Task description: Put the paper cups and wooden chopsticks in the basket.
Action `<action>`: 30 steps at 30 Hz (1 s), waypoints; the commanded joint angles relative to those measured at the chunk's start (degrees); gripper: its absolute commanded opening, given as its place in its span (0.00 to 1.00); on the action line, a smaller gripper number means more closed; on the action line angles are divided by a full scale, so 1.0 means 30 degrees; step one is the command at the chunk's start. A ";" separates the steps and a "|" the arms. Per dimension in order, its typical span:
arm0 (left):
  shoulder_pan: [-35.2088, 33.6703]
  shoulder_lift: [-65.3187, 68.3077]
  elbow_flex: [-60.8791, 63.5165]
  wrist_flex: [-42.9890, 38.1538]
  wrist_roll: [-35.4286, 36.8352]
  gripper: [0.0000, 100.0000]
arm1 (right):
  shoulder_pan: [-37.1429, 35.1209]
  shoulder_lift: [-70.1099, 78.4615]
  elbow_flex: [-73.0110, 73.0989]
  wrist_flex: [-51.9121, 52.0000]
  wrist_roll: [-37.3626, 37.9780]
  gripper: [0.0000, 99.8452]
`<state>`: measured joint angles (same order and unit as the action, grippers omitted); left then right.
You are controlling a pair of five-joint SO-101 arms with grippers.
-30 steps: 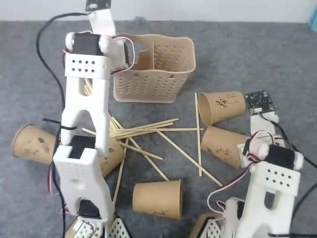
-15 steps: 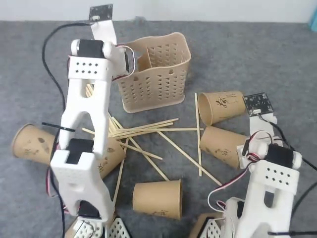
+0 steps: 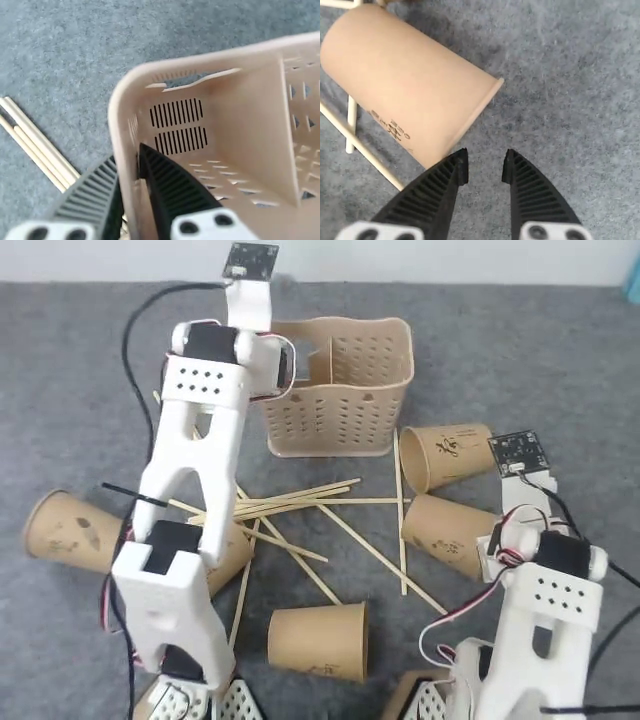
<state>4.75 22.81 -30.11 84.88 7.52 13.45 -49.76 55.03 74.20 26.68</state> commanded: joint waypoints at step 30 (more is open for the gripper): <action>-0.3370 -0.4190 -0.7194 0.5275 -0.1963 0.28 | 0.0015 0.0103 -0.0029 -0.1070 0.0322 0.12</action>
<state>-1.67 18.59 -50.86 98.68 2.24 13.36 -49.76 55.30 73.23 26.68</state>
